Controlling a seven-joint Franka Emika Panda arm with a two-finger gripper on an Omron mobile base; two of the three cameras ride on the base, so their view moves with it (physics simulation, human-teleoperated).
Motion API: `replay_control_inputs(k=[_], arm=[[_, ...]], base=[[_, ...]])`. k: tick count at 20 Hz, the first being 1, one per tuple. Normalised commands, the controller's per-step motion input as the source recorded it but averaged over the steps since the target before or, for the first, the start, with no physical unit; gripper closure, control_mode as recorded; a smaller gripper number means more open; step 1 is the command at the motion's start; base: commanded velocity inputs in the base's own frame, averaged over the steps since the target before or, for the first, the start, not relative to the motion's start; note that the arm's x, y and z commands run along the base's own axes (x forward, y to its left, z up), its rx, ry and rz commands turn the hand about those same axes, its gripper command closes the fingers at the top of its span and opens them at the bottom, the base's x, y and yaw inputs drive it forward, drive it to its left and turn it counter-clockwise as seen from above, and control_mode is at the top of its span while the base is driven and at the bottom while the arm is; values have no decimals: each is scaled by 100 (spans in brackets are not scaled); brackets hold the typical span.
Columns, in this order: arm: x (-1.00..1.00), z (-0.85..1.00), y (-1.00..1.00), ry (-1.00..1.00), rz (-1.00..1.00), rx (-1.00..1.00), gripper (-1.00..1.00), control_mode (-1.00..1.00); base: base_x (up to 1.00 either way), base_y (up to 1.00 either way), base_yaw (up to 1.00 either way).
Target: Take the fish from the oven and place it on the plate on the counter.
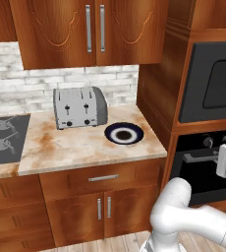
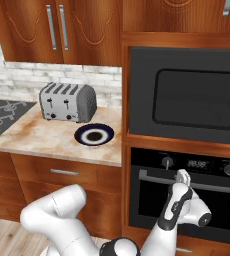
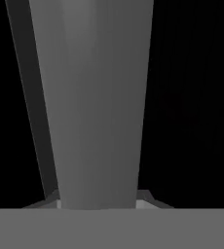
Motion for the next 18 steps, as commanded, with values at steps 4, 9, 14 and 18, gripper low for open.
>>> replay_control_inputs(k=[4, 9, 14, 18], arm=[[-30, -59, 0, 11, 0, -1, 100, -100], [-45, -84, 0, 18, 0, -3, 100, -100], [-56, -100, -1, 22, 0, -2, 100, -100], [-72, -100, -6, 20, 0, -2, 100, -100]], base=[[0, 0, 0], [0, 0, 0], [0, 0, 0], [0, 0, 0]])
